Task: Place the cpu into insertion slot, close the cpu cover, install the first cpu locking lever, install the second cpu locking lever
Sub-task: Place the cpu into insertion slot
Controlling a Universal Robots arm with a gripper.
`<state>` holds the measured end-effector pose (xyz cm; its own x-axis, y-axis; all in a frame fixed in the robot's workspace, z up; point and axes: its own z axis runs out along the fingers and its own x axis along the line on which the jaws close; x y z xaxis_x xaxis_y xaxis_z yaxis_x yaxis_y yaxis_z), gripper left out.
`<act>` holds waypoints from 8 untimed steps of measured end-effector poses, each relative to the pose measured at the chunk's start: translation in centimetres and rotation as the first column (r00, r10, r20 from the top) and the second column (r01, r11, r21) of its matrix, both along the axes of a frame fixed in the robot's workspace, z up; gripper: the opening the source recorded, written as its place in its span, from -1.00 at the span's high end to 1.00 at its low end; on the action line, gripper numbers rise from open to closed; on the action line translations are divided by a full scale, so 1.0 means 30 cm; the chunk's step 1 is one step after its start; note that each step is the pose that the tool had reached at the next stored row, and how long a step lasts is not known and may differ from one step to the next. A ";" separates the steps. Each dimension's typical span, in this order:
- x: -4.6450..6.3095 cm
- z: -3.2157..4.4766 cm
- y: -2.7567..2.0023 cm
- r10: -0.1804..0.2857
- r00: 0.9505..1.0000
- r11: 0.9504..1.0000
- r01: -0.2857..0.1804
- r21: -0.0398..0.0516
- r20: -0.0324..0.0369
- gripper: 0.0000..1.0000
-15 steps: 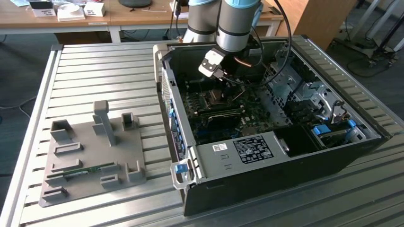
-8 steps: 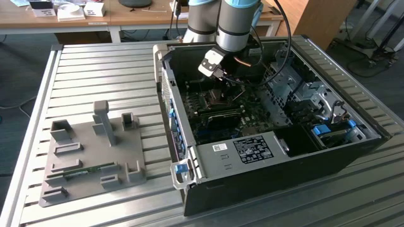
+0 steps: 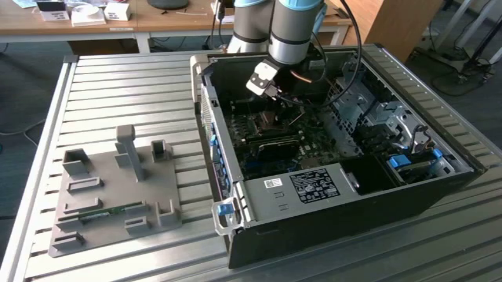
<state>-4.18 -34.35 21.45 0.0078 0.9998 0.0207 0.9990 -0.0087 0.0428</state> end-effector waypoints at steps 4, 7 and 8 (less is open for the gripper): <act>0.000 -0.009 0.000 0.000 1.000 1.000 0.000 0.000 0.000 -0.08; 0.000 -0.011 0.000 0.000 1.000 1.000 0.000 0.000 0.000 -0.08; 0.000 -0.011 0.000 0.000 1.000 1.000 0.000 0.000 0.000 -0.08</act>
